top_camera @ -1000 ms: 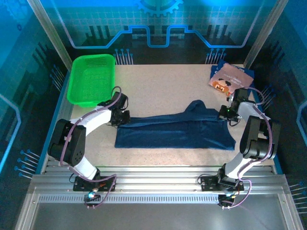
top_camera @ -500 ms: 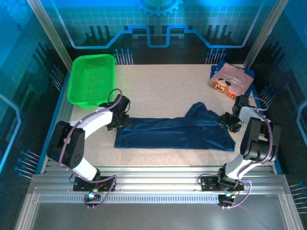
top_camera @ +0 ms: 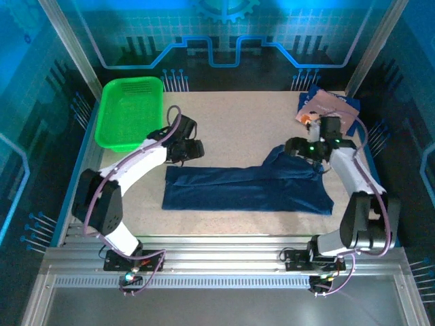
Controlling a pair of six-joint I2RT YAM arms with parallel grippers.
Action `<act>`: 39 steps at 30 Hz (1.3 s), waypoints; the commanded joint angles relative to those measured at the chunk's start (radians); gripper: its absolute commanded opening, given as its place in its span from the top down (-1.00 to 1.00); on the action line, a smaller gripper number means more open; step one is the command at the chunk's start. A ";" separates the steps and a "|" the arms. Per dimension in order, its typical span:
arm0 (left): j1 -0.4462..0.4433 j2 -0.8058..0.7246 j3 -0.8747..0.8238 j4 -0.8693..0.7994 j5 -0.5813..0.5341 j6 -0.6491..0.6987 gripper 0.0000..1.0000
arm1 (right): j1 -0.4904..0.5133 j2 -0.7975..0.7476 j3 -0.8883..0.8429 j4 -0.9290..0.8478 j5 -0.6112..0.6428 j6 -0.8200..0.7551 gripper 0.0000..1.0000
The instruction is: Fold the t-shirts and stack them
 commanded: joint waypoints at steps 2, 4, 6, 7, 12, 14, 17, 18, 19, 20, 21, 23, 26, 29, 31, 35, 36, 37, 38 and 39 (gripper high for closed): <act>0.001 0.088 0.037 -0.159 0.044 -0.004 -0.21 | 0.070 0.082 0.038 -0.053 -0.094 -0.074 -0.65; 0.007 0.108 0.023 -0.185 0.036 -0.020 -0.18 | 0.082 0.116 0.041 -0.056 -0.106 -0.069 -0.65; 0.011 0.122 0.009 -0.206 0.010 -0.032 -0.15 | 0.090 0.139 0.040 -0.055 -0.113 -0.071 -0.65; 0.015 0.127 0.000 -0.207 0.007 -0.035 -0.13 | 0.094 0.145 0.040 -0.057 -0.111 -0.074 -0.65; 0.031 0.155 -0.031 -0.202 -0.019 -0.044 -0.08 | 0.094 0.167 0.043 -0.057 -0.114 -0.079 -0.65; 0.038 0.166 -0.039 -0.199 -0.046 -0.051 -0.05 | 0.095 0.171 0.045 -0.056 -0.116 -0.080 -0.65; 0.046 0.184 -0.038 -0.187 -0.095 -0.055 -0.03 | 0.096 0.178 0.048 -0.052 -0.125 -0.079 -0.65; 0.048 0.189 -0.033 -0.179 -0.100 -0.054 -0.03 | 0.095 0.180 0.048 -0.049 -0.130 -0.076 -0.64; 0.048 0.194 -0.024 -0.175 -0.104 -0.050 -0.03 | 0.095 0.181 0.048 -0.049 -0.130 -0.077 -0.64; 0.048 0.200 -0.013 -0.171 -0.108 -0.048 -0.03 | 0.095 0.184 0.050 -0.050 -0.130 -0.077 -0.64; 0.048 0.204 -0.005 -0.164 -0.110 -0.045 -0.03 | 0.096 0.187 0.051 -0.050 -0.132 -0.077 -0.64; 0.048 0.214 0.003 -0.153 -0.107 -0.038 -0.03 | 0.095 0.191 0.051 -0.050 -0.132 -0.079 -0.64; 0.047 0.236 0.006 -0.167 -0.098 -0.038 0.07 | 0.094 0.206 0.055 -0.054 -0.129 -0.084 -0.63; 0.047 0.219 -0.033 -0.151 -0.081 -0.039 0.23 | 0.094 0.220 0.064 -0.057 -0.120 -0.082 -0.62; 0.046 0.196 -0.061 -0.135 -0.064 -0.034 0.50 | 0.094 0.225 0.075 -0.059 -0.106 -0.075 -0.60; 0.044 0.103 -0.133 -0.105 -0.037 -0.027 0.84 | 0.094 0.234 0.106 -0.069 -0.075 -0.074 -0.60; 0.040 0.080 -0.150 -0.101 -0.036 -0.026 0.85 | 0.094 0.238 0.113 -0.072 -0.071 -0.075 -0.60; 0.035 0.054 -0.172 -0.095 -0.036 -0.024 0.86 | 0.094 0.244 0.124 -0.077 -0.065 -0.076 -0.59; 0.029 0.031 -0.196 -0.088 -0.037 -0.023 0.86 | 0.094 0.251 0.132 -0.081 -0.059 -0.075 -0.59; 0.023 0.014 -0.214 -0.089 -0.041 -0.023 0.87 | 0.095 0.258 0.138 -0.085 -0.054 -0.075 -0.58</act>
